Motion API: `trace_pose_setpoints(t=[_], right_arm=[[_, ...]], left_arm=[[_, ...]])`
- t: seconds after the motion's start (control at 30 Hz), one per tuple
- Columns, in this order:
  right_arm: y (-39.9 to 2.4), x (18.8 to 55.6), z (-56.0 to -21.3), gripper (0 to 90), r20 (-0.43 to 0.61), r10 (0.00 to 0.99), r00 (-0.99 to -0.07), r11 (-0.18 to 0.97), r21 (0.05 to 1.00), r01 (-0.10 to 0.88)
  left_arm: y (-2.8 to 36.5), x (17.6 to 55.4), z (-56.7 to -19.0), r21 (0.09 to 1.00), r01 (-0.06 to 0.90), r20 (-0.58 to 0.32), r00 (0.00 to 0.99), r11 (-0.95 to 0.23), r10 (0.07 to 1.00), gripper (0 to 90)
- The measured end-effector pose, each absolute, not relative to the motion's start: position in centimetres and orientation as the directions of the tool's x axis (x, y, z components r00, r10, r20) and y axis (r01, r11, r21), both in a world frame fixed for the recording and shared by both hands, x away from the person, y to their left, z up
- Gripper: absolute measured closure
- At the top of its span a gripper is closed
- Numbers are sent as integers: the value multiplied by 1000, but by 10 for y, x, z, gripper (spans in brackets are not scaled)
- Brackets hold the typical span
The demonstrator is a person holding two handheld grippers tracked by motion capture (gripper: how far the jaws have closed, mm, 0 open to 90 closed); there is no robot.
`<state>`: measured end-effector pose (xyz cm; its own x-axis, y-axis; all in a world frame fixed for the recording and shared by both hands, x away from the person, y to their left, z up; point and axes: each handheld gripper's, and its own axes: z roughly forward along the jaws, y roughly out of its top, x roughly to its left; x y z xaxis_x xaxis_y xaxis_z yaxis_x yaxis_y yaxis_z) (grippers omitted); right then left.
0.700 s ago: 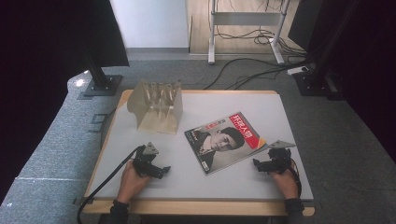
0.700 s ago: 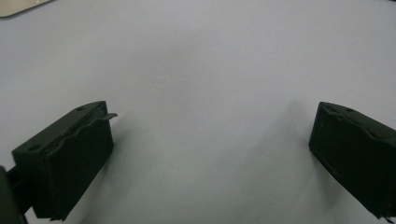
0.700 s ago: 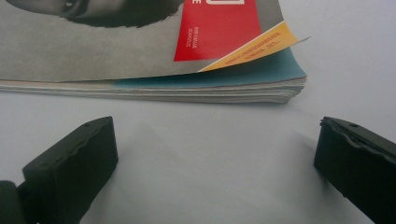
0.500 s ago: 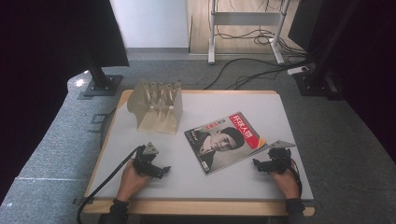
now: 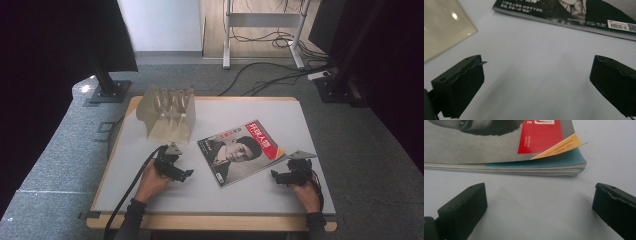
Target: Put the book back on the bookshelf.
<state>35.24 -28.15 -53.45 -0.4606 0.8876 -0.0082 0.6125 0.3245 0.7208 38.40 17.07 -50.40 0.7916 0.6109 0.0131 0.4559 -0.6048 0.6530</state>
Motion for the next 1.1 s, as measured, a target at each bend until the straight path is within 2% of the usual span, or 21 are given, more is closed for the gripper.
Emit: trace_pose_setpoints(t=[0.33, 0.67, 1.1], right_arm=[[-280, 355, -527, 0, 10, 879, -477, 314, 740, 595], [-271, 365, -525, 0, 15, 871, -492, 318, 745, 586], [-262, 380, -520, 0, 1, 867, -498, 326, 754, 570]], left_arm=[[131, 425, -490, 650, 441, -33, 830, -619, 556, 0], [96, 457, -491, 635, 404, -4, 854, -658, 521, 0], [78, 484, -517, 640, 454, -37, 824, -620, 565, 0]])
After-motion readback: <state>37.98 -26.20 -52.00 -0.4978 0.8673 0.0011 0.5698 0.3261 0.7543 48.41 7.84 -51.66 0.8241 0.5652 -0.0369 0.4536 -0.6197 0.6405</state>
